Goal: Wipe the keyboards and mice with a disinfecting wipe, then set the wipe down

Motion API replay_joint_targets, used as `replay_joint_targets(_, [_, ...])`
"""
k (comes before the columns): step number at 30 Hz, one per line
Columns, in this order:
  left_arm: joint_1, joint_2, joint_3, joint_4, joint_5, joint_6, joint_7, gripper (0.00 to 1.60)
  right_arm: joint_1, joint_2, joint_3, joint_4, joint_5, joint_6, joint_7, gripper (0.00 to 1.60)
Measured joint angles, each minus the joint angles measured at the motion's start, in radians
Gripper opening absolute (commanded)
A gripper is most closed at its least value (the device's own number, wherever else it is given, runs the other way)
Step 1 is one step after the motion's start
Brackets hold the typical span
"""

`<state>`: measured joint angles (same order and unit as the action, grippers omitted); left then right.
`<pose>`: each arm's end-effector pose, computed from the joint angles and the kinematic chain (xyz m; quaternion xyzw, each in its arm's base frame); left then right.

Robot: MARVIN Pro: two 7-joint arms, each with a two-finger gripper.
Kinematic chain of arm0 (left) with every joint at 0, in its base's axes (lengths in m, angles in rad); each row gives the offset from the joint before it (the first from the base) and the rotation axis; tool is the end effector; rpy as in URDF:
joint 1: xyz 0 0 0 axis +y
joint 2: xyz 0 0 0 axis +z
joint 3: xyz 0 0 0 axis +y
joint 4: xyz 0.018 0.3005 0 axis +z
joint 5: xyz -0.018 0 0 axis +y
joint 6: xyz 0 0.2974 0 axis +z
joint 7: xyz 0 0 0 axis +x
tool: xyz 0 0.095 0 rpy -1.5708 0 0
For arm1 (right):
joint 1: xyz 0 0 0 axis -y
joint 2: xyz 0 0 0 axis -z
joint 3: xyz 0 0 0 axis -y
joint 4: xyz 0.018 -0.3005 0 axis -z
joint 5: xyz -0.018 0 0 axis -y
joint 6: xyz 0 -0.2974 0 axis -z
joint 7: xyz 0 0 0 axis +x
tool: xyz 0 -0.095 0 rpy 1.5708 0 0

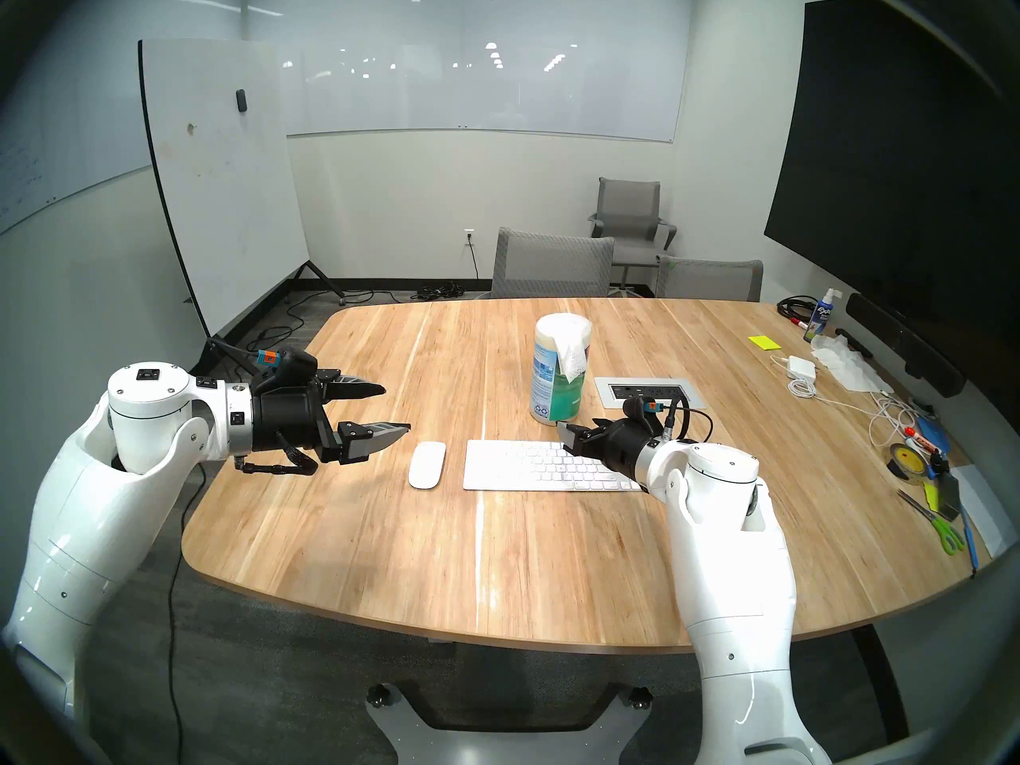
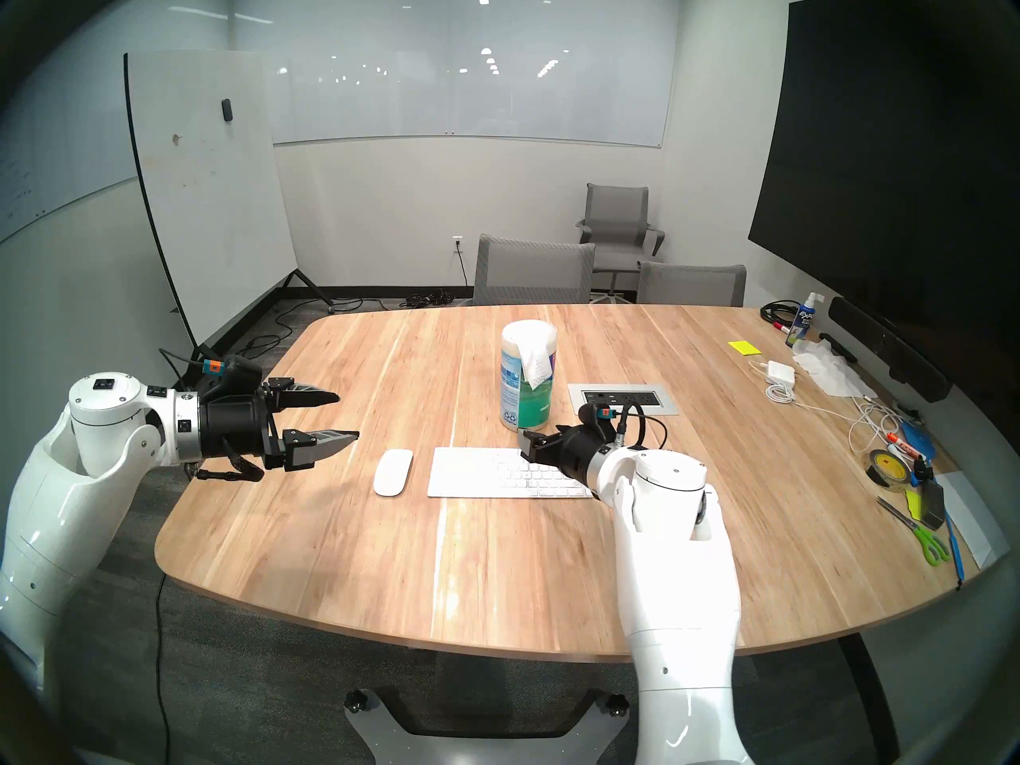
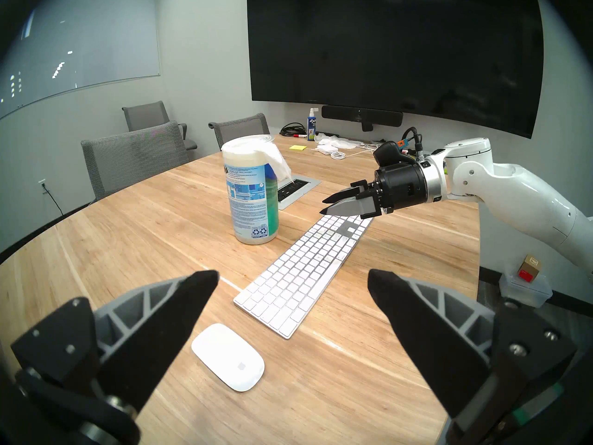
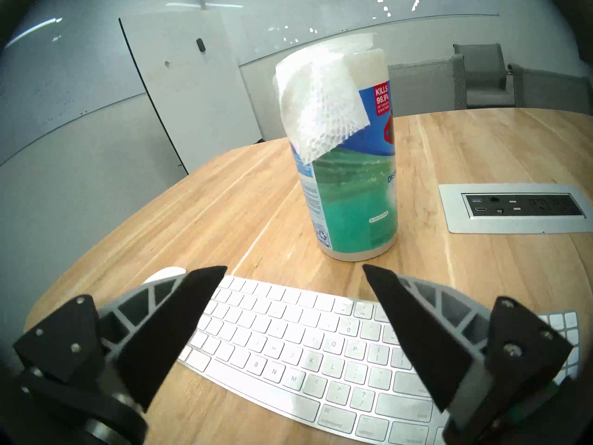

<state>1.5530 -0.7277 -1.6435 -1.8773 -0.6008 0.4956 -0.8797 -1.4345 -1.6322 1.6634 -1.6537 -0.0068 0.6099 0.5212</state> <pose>0.3600 0.1118 -0.1613 0.7224 -0.3818 0.5136 0.2620 0.4316 0.0316 -0.2782 -0.8015 -0.0908 -0.5494 0.2180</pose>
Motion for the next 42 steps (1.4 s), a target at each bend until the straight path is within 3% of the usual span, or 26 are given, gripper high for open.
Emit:
replay_joint_targets(22, [0.000, 0.000, 0.000, 0.000, 0.000, 0.000, 0.000, 1.60, 0.071, -0.033, -0.064, 0.119, 0.111, -0.113, -0.268, 1.60])
replay_joint_targets(42, [0.000, 0.000, 0.000, 0.000, 0.000, 0.000, 0.000, 1.60, 0.095, -0.045, -0.082, 0.145, 0.163, -0.160, -0.342, 1.60])
